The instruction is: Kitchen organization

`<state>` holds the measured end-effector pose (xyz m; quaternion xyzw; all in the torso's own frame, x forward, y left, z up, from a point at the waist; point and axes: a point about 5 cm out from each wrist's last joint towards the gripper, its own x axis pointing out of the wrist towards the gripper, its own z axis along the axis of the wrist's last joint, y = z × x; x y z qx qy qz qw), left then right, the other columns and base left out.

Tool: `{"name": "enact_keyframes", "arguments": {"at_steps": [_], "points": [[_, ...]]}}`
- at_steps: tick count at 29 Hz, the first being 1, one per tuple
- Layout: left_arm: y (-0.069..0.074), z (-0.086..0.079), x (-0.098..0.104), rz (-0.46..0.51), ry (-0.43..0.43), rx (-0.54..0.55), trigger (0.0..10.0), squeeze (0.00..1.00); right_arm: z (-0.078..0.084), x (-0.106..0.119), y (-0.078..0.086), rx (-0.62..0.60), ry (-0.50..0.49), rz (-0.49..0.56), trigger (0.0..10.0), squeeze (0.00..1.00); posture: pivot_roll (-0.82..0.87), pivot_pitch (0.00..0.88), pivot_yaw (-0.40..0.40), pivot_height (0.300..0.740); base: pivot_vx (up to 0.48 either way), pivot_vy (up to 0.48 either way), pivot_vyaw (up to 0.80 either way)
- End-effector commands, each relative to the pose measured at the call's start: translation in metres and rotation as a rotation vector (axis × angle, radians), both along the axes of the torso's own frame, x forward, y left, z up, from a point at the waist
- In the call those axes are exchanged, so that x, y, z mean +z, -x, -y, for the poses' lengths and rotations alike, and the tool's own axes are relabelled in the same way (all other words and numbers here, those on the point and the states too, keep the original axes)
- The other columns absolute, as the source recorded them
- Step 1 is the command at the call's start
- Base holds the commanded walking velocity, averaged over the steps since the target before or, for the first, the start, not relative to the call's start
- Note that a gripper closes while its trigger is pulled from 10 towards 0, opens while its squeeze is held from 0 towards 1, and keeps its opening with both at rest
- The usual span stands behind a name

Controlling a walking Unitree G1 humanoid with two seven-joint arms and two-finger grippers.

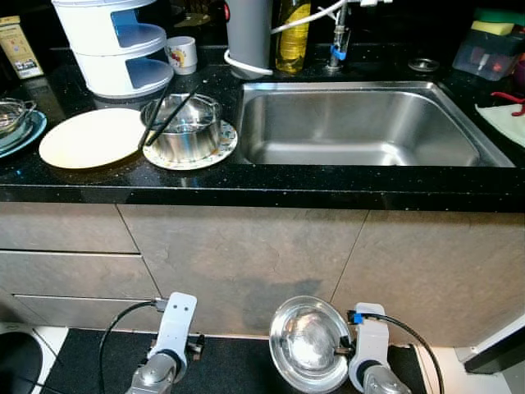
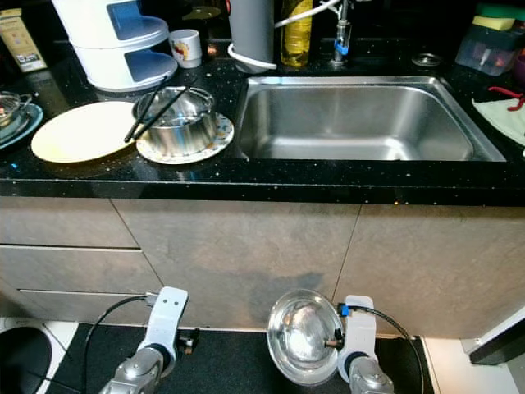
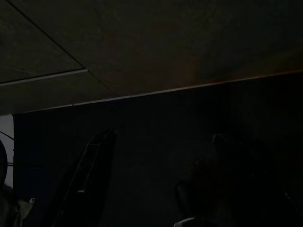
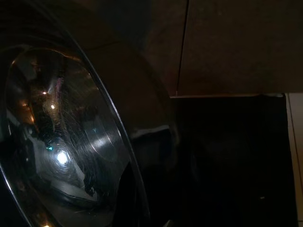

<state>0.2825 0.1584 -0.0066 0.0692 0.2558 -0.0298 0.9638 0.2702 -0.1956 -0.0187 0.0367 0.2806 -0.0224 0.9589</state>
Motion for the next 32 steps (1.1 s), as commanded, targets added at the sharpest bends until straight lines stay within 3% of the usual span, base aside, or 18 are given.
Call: {"name": "enact_keyframes", "arguments": {"at_steps": [1, 7, 16, 23, 32], "points": [[0.005, -0.004, -0.006, -0.031, 0.002, 0.026, 10.0, 0.00, -0.002, -0.006, 0.006, 0.009, -0.011, -0.038, 10.0, 0.00, -0.12, 0.181, -0.001, 0.740, 0.000, 0.000, 0.00], [0.008, -0.008, -0.006, -0.022, 0.008, 0.057, 10.0, 0.00, -0.012, -0.013, 0.012, 0.098, 0.001, -0.084, 10.0, 0.00, -0.11, 0.184, -0.005, 0.740, 0.000, 0.000, 0.00], [0.005, -0.002, -0.005, -0.027, 0.036, 0.054, 10.0, 0.00, -0.016, -0.016, 0.014, 0.095, -0.006, -0.104, 10.0, 0.00, -0.13, 0.172, -0.018, 0.740, 0.000, 0.000, 0.00], [0.006, 0.002, -0.006, -0.034, -0.004, 0.025, 10.0, 0.00, -0.016, -0.016, 0.013, 0.094, -0.007, -0.104, 10.0, 0.00, -0.11, 0.161, -0.022, 0.740, 0.000, 0.000, 0.00], [0.007, -0.008, -0.007, -0.034, -0.025, 0.016, 10.0, 0.00, -0.016, -0.011, 0.008, 0.076, -0.012, -0.071, 10.0, 0.00, -0.11, 0.147, -0.001, 0.740, 0.000, 0.000, 0.00]]}}
